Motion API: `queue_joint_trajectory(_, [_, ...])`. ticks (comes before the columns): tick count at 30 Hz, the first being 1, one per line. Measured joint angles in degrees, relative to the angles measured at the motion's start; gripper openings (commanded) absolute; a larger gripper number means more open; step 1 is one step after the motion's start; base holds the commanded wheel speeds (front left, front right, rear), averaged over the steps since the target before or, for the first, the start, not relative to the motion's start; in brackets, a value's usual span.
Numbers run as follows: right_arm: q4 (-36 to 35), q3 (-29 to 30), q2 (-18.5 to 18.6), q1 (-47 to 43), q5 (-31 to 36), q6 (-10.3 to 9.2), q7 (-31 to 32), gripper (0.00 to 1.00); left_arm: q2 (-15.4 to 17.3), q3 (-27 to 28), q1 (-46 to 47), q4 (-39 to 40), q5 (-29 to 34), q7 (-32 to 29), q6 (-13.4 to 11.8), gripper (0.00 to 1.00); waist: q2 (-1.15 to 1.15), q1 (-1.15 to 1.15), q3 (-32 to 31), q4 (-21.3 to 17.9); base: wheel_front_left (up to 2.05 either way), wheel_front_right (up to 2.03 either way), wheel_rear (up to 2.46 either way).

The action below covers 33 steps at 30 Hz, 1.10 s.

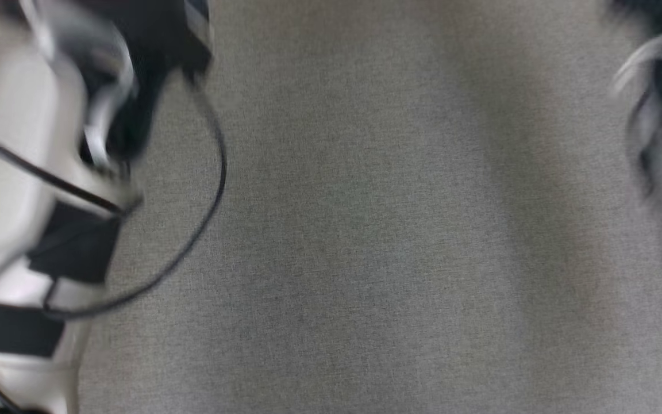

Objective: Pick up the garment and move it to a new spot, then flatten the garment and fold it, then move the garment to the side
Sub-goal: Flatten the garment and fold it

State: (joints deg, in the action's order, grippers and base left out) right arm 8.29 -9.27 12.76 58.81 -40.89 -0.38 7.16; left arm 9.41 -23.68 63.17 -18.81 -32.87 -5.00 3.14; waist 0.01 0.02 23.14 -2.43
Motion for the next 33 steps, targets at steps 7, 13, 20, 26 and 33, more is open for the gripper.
queue_joint_trajectory(7, [4.09,-5.65,-1.74,-18.05,-0.30,2.15,1.90,0.00,4.21,-5.68,-14.75,-11.66,1.09,1.18,2.67,0.00,0.00,0.00,0.33,-1.15,0.00,0.00,0.00])
queue_joint_trajectory(13, [3.56,-6.06,-1.57,-23.35,-0.79,3.39,1.41,0.00,4.02,-6.79,-17.34,-15.72,0.94,3.98,3.45,0.00,-0.01,-0.03,-1.52,-2.10,0.00,0.00,0.00])
queue_joint_trajectory(20, [2.08,-6.46,1.31,-33.05,-0.33,3.54,1.35,0.00,3.99,-7.37,-23.29,-18.08,-0.46,7.15,3.90,0.00,-0.01,-0.03,-5.56,-2.56,0.00,0.00,0.00])
queue_joint_trajectory(26, [-0.67,-5.76,2.81,-44.40,-1.52,2.63,2.09,0.00,4.41,-8.77,-30.55,-18.80,-1.79,8.16,3.96,0.00,-0.02,-0.03,-9.95,-2.17,0.00,0.00,0.00])
queue_joint_trajectory(33, [-5.61,-5.21,4.50,-55.89,-2.81,0.80,3.86,0.00,6.15,-10.40,-38.45,-16.69,-3.60,9.23,4.02,0.00,-0.02,-0.04,-15.00,-1.18,0.00,0.00,0.00])
